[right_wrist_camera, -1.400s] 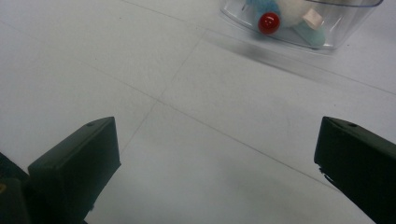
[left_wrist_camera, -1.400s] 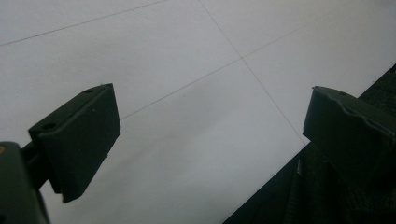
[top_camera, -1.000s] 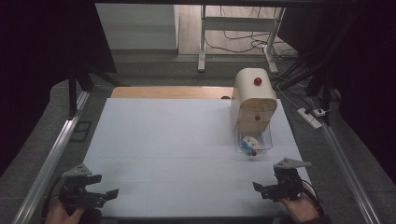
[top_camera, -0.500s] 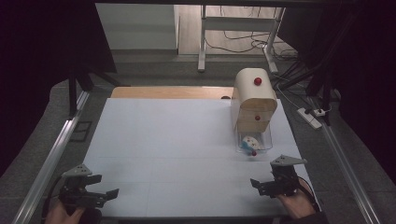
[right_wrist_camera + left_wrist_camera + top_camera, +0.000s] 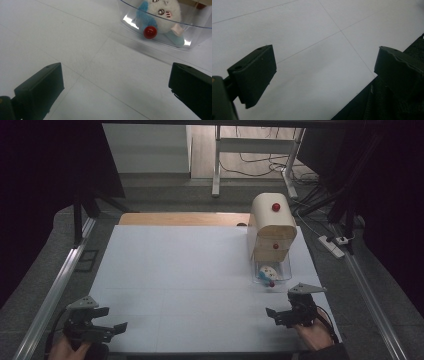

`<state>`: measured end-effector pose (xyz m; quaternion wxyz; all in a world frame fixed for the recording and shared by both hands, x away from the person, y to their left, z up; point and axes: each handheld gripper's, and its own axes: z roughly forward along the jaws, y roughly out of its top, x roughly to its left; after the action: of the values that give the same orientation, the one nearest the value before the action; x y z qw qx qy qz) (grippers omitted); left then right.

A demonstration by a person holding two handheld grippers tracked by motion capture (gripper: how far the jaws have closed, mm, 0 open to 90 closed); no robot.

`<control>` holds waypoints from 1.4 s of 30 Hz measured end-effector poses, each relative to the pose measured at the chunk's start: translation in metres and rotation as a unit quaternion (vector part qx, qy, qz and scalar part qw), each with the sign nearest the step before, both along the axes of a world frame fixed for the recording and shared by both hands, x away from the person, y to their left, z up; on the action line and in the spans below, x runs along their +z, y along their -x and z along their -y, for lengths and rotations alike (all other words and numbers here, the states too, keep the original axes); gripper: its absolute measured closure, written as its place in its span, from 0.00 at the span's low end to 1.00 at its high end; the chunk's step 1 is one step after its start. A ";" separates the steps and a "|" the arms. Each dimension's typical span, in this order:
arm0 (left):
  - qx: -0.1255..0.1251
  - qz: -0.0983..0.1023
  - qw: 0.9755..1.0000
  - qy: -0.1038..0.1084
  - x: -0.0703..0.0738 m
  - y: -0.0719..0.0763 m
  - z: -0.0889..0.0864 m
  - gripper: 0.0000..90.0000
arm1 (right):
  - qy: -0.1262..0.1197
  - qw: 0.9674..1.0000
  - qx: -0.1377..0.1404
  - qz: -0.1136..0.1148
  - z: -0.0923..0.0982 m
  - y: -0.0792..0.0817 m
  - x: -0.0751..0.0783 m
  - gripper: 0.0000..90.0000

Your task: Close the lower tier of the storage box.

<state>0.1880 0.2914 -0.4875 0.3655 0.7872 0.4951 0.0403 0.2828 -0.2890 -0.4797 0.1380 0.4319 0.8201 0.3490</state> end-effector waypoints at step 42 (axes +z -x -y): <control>-0.002 -0.003 1.000 -0.004 0.000 -0.001 0.001 0.05 | 0.046 0.999 -0.016 -0.023 -0.010 -0.044 -0.015 0.04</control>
<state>0.1889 0.2903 -0.4877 0.3611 0.7896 0.4945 0.0397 0.3264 -0.2789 -0.4944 0.1447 0.4456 0.8315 0.2984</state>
